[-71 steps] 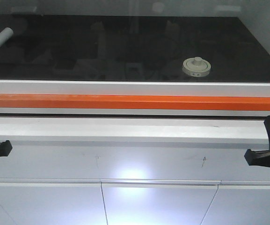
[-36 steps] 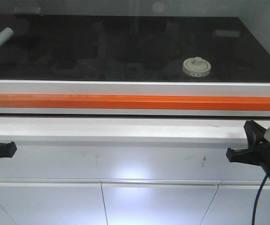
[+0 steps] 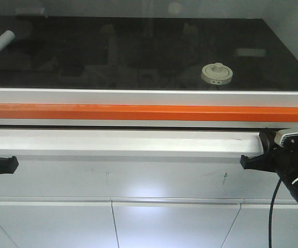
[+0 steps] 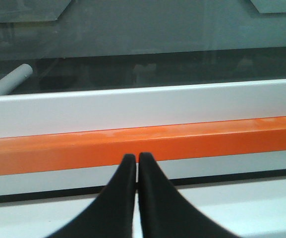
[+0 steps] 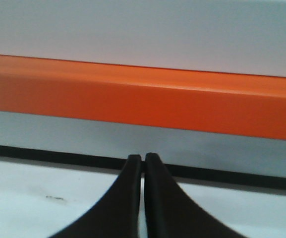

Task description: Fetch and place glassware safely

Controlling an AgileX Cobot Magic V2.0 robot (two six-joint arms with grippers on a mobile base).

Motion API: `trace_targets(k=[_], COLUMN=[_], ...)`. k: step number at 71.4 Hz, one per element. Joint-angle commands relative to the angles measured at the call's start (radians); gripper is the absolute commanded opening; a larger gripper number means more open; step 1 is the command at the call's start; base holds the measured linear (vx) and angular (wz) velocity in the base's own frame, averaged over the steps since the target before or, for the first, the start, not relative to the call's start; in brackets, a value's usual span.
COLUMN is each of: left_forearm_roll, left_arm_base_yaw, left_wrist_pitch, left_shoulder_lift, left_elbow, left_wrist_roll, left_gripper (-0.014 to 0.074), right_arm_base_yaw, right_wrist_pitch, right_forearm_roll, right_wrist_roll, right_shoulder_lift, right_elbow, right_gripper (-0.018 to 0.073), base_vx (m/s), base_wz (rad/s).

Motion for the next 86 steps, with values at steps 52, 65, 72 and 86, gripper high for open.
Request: trace_targets(k=[52,65,72,86], left_forearm_roll=[-0.006,-0.006,-0.006,-0.006], left_arm_base_yaw=[-0.001,-0.001,-0.001,-0.001], left_wrist_pitch=[-0.077,-0.064,-0.049,-0.052], left_shoulder_lift=[-0.011,-0.011,-0.011,0.052], left_elbow=[-0.024,-0.024,-0.024,-0.024], left_wrist_roll=[-0.012,-0.012,-0.012,-0.010], left_gripper=[-0.0007,-0.0007,-0.0007,-0.0007], right_arm_base_yaw=[-0.002,-0.002,-0.002,-0.002], right_wrist_pitch=[-0.107,-0.107,-0.108,-0.108], right_forearm_roll=[-0.015,-0.020,-0.024,-0.024], right_wrist_roll=[-0.008,-0.008,-0.008,-0.008], right_shoulder_lift=[0.036,0.036,0.036,0.036], right_elbow=[-0.174,-0.175,-0.175,-0.175], right_gripper=[-0.0001,-0.0001,-0.0001,-0.0001], base_vx=[0.00,0.00,0.00,0.00], base_wz=[0.00,0.00,0.00,0.00])
